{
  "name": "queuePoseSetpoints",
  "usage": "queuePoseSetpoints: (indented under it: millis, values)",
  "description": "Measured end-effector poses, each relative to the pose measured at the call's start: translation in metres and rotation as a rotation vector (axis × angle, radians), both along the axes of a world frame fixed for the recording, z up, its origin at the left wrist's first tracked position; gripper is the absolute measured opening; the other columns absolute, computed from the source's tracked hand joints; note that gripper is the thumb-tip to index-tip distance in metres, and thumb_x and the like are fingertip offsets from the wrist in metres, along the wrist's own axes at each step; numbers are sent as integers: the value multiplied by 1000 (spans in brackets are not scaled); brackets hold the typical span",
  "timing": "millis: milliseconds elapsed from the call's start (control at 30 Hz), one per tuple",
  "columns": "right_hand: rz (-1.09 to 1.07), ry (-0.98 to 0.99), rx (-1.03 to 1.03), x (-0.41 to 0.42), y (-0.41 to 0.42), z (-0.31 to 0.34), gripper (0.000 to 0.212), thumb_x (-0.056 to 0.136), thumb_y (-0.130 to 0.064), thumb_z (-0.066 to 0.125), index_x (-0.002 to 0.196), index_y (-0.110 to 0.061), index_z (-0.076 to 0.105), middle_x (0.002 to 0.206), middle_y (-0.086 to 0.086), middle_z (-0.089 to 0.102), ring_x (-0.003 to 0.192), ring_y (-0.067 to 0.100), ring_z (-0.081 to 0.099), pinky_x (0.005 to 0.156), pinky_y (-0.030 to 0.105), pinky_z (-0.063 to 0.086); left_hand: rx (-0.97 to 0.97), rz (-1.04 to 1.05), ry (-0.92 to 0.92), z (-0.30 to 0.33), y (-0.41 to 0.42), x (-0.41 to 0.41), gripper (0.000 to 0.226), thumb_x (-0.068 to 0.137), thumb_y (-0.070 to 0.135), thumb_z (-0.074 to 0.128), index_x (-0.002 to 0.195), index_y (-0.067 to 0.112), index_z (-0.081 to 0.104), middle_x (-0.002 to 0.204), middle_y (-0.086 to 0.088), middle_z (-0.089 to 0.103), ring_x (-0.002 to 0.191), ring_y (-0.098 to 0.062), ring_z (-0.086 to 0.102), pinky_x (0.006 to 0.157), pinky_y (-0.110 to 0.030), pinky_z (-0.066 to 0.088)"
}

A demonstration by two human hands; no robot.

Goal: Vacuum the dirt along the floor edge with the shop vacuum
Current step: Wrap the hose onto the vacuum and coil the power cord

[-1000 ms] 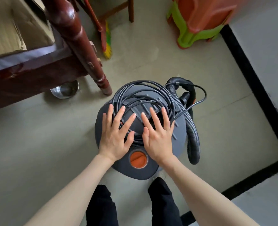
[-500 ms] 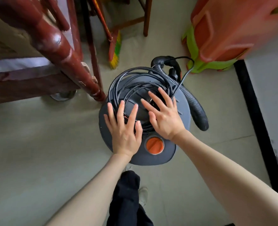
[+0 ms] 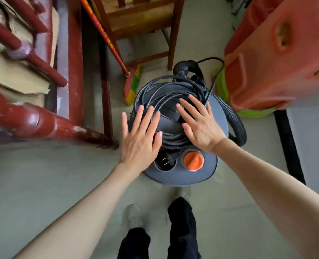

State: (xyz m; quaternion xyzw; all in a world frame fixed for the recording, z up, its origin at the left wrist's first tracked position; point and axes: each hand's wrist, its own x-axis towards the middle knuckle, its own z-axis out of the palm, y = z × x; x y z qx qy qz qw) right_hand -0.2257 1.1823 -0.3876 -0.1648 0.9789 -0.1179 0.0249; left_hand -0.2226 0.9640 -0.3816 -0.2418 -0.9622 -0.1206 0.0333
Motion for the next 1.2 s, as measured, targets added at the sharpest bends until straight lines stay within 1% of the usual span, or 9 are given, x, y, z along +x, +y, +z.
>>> queuePoseSetpoints:
  millis: [100, 200, 267, 400, 567, 667, 767, 967, 1200]
  values:
    - [5, -12, -15, -29, 22, 0, 65, 102, -44, 11, 143, -5, 44, 149, 15, 42, 142, 37, 27, 108, 69, 18, 44, -5, -19, -3, 29, -29, 51, 94, 29, 37, 140, 6, 44, 148, -12, 40, 140, -32, 29, 112, -57, 23]
    - [20, -4, -16, -55, 43, 0, 66, 102, -45, 11, 142, -4, 44, 148, 14, 44, 141, 37, 29, 107, 70, 21, 154, 64, -52, -7, 58, -47, 52, 94, 24, 36, 138, -2, 42, 146, -18, 40, 140, -37, 27, 109, -56, 30]
    - [44, 13, -17, -71, 56, -1, 66, 102, -45, 13, 142, -3, 45, 147, 14, 45, 140, 38, 32, 107, 71, 23, 181, 74, -44, -8, 71, -61, 51, 94, 22, 36, 137, -5, 43, 145, -19, 41, 139, -37, 28, 109, -55, 32]
    - [87, 43, -22, -103, 77, -2, 68, 102, -46, 12, 141, -2, 46, 147, 15, 45, 140, 38, 33, 107, 69, 19, 130, 95, 14, -8, 90, -86, 50, 95, 24, 34, 135, -3, 47, 144, -17, 43, 138, -36, 31, 109, -55, 31]
    - [136, 53, -29, -138, 94, -2, 68, 102, -47, 12, 142, -3, 45, 147, 14, 45, 140, 36, 33, 109, 65, 18, 118, 152, 52, -11, 109, -110, 50, 97, 25, 31, 135, -3, 47, 144, -17, 44, 139, -36, 31, 114, -48, 26]
    - [146, 48, -43, -158, 102, 0, 60, 101, -42, 23, 141, -4, 46, 147, 13, 46, 140, 36, 33, 110, 64, 18, 140, 177, 51, -11, 121, -126, 50, 98, 25, 29, 137, -4, 44, 143, -19, 44, 138, -38, 30, 115, -45, 24]
    - [158, 34, -38, -176, 111, 2, 58, 98, -38, 29, 142, -5, 45, 148, 13, 44, 141, 36, 32, 111, 62, 15, 73, 195, 54, -10, 131, -143, 50, 95, 25, 33, 139, 1, 44, 145, -14, 43, 139, -35, 30, 116, -48, 19]
    - [143, -34, -13, -212, 130, 8, 59, 98, -39, 25, 145, -8, 41, 152, 11, 39, 144, 33, 26, 114, 58, 9, -24, 107, 83, -7, 145, -186, 51, 97, 28, 30, 137, 0, 46, 146, -15, 42, 139, -33, 32, 115, -50, 20]
    - [125, -63, 15, -250, 148, 11, 59, 98, -39, 22, 146, -10, 40, 153, 11, 38, 144, 33, 26, 114, 57, 11, -43, 70, 47, -5, 162, -226, 59, 101, 34, 16, 139, -4, 41, 146, -18, 40, 138, -33, 34, 115, -47, 23]
